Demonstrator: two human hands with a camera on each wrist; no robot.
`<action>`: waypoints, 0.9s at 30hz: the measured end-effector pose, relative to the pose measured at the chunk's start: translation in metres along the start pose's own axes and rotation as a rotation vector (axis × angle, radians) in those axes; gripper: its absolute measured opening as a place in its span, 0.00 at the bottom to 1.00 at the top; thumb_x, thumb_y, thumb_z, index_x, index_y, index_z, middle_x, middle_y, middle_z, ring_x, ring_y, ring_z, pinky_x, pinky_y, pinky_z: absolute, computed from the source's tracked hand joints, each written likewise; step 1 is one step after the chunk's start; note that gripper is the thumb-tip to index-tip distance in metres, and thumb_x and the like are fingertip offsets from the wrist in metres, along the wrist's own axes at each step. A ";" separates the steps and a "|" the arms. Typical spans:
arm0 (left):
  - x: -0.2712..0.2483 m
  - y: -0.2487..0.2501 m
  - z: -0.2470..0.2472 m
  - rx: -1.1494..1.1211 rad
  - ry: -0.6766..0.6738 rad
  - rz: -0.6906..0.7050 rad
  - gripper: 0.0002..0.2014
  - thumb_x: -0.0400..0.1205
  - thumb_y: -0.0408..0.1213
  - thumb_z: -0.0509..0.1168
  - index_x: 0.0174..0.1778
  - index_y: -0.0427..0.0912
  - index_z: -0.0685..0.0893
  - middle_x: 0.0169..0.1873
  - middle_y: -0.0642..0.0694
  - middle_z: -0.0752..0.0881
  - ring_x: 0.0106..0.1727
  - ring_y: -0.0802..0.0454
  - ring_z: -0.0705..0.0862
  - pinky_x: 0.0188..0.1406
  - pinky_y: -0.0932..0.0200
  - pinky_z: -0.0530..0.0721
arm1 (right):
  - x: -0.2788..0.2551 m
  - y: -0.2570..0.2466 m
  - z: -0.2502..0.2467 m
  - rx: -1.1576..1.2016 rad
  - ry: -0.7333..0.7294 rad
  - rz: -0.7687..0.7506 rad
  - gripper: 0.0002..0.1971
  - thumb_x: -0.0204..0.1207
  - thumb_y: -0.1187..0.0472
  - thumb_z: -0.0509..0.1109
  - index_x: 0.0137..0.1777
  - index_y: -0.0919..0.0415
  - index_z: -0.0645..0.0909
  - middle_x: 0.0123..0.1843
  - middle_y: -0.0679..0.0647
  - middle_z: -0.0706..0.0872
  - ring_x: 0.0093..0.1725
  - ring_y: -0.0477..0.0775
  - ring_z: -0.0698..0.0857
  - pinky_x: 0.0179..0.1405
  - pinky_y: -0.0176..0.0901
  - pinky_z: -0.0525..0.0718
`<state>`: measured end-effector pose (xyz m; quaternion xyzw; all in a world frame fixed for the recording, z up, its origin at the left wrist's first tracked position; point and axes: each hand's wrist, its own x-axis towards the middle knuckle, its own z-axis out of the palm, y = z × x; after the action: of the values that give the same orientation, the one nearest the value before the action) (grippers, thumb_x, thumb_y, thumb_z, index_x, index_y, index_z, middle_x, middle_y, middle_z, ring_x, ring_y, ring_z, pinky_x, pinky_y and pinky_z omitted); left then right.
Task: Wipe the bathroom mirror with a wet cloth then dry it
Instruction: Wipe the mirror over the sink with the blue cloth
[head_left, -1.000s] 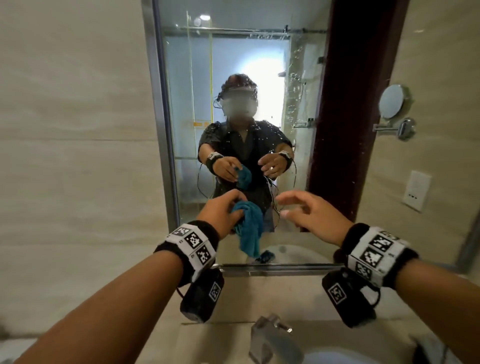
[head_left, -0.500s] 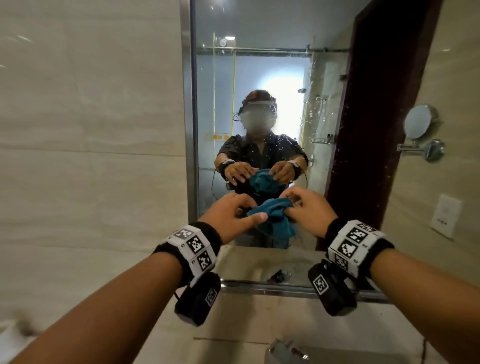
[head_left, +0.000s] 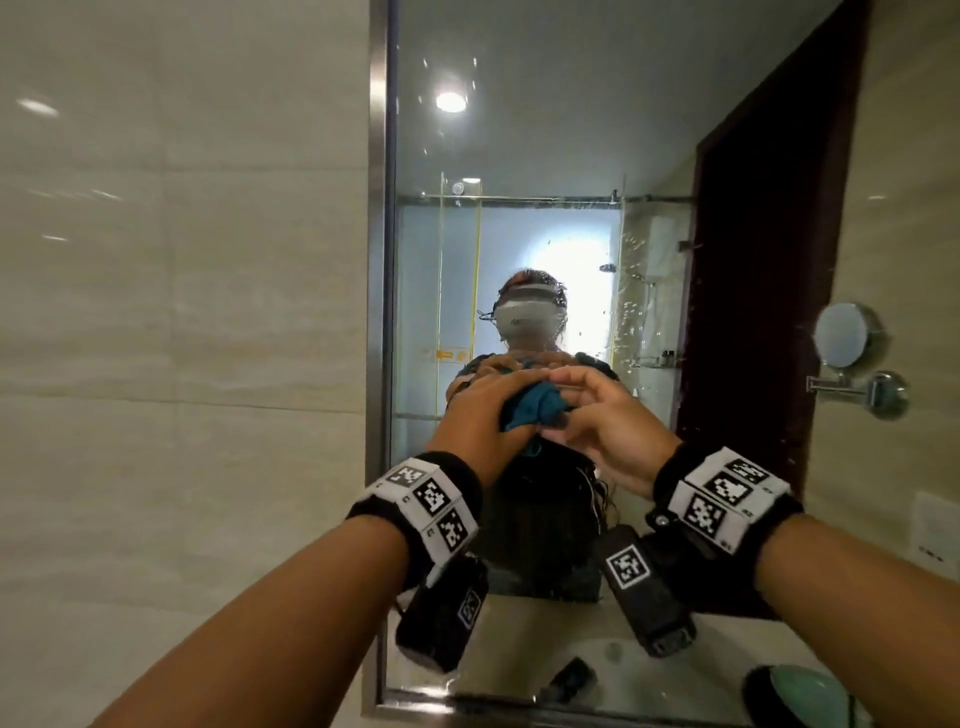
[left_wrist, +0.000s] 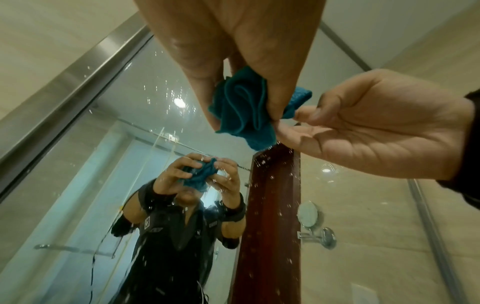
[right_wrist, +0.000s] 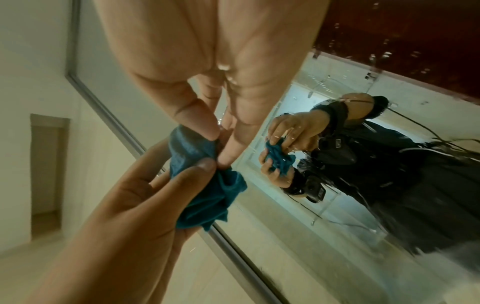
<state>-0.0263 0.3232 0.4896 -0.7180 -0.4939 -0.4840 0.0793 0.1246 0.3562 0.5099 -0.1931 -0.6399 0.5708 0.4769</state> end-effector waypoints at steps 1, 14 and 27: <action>0.007 0.000 -0.004 0.016 0.024 0.013 0.26 0.75 0.32 0.72 0.70 0.50 0.79 0.63 0.48 0.81 0.65 0.51 0.78 0.69 0.59 0.73 | 0.005 -0.006 0.001 -0.042 -0.003 -0.011 0.25 0.70 0.87 0.52 0.60 0.64 0.72 0.58 0.63 0.80 0.59 0.61 0.82 0.51 0.49 0.86; 0.108 -0.019 -0.053 0.357 0.261 -0.075 0.29 0.80 0.32 0.67 0.76 0.53 0.70 0.71 0.45 0.66 0.64 0.47 0.76 0.66 0.56 0.76 | 0.097 -0.092 -0.030 -1.764 0.400 -0.451 0.32 0.71 0.45 0.69 0.73 0.45 0.61 0.74 0.56 0.62 0.71 0.60 0.68 0.67 0.60 0.74; 0.105 -0.067 -0.019 0.464 0.264 0.140 0.27 0.83 0.49 0.61 0.78 0.48 0.68 0.78 0.48 0.64 0.78 0.50 0.63 0.77 0.58 0.62 | 0.132 -0.080 -0.025 -1.866 0.492 -0.471 0.39 0.69 0.30 0.64 0.75 0.48 0.58 0.82 0.61 0.50 0.79 0.67 0.52 0.76 0.64 0.61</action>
<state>-0.0863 0.4119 0.5568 -0.6436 -0.5262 -0.4408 0.3385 0.1073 0.4530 0.6322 -0.4721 -0.7382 -0.3266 0.3544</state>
